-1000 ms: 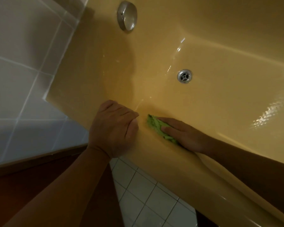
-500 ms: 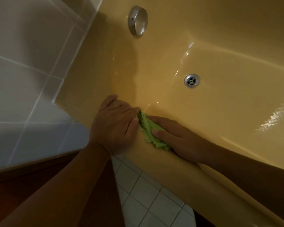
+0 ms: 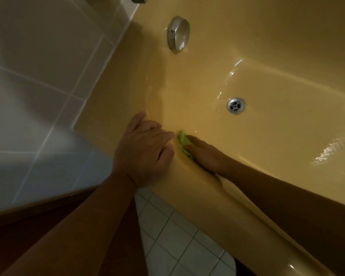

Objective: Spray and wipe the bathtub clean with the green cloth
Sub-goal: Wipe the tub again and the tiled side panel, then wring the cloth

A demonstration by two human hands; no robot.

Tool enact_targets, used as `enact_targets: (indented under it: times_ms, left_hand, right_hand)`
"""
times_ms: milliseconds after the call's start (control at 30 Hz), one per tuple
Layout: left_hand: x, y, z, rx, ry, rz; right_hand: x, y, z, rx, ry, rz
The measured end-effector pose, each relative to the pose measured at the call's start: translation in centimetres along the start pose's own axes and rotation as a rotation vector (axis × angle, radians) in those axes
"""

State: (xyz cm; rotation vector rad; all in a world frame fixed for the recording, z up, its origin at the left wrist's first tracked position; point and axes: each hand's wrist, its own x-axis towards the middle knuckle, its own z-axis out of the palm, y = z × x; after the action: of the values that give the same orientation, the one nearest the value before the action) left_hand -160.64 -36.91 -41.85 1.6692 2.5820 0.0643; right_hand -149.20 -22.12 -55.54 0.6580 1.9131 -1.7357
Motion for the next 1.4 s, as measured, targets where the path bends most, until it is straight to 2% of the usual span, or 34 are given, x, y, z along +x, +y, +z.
enact_targets:
  times_ms: [100,167,267,367,467,533,567,633,700,867,933,1067,1167,1233,1267,1333,1400]
  left_hand:
    - [0.3,-0.3,-0.3,-0.037,-0.012,-0.043]
    - [0.6,-0.4,-0.6,-0.047,-0.049,-0.069]
    - [0.9,-0.5,-0.9,-0.044,-0.087,-0.068]
    - [1.1,-1.0,-0.9,-0.039,-0.093,-0.032]
    - [1.7,-1.7,-1.0,-0.014,-0.113,0.003]
    - [2.3,-2.2,-1.0,-0.002,-0.128,0.021]
    - [2.6,-2.4,-1.0,0.003,-0.133,0.028]
    - [3.3,-3.0,-1.1,0.005,-0.147,0.034]
    - [3.8,-3.5,-1.2,0.01,-0.154,0.035]
    - [4.7,-3.9,-1.3,0.006,-0.134,0.013]
    - [5.0,-4.0,-1.4,0.023,-0.139,0.007]
    - [5.6,-4.3,-1.4,0.05,-0.157,0.013]
    - [6.0,-4.5,-1.4,0.056,-0.156,0.014]
    - [6.2,-4.6,-1.5,0.053,-0.163,0.0]
    - [6.3,-4.7,-1.5,0.048,-0.159,0.0]
    - [6.4,-4.9,-1.6,0.036,-0.138,0.004]
    - [6.6,-5.0,-1.7,0.023,-0.13,-0.007]
  right_hand:
    - [-6.9,-4.8,-0.6,0.074,0.009,-0.271]
    - [-10.1,-5.5,-1.2,0.061,-0.031,-0.316]
    - [-10.1,-3.8,-2.3,0.094,-0.105,-0.126]
    - [-6.0,2.1,-2.4,-0.041,-0.09,0.095]
    - [-1.3,8.2,-2.1,-0.204,0.018,0.352]
    - [0.9,9.1,-1.8,-0.283,0.088,0.509]
    - [1.9,8.4,-1.6,-0.301,0.08,0.52]
    - [3.0,5.5,-1.0,-0.261,0.01,0.442]
    - [2.9,1.7,-0.4,-0.156,-0.011,0.273]
    - [-5.7,-6.1,-0.4,0.095,0.026,-0.326]
    - [-8.2,-5.3,-0.9,0.075,-0.035,-0.393]
    - [-5.4,0.8,-2.1,0.042,-0.101,-0.123]
    - [-0.5,6.0,-2.0,-0.134,-0.036,0.257]
    - [2.1,5.8,-1.2,-0.26,0.008,0.512]
    - [3.2,4.4,-0.8,-0.261,0.01,0.562]
    - [5.0,0.4,0.1,-0.115,0.007,0.46]
    - [4.8,-3.9,0.5,0.109,0.017,0.241]
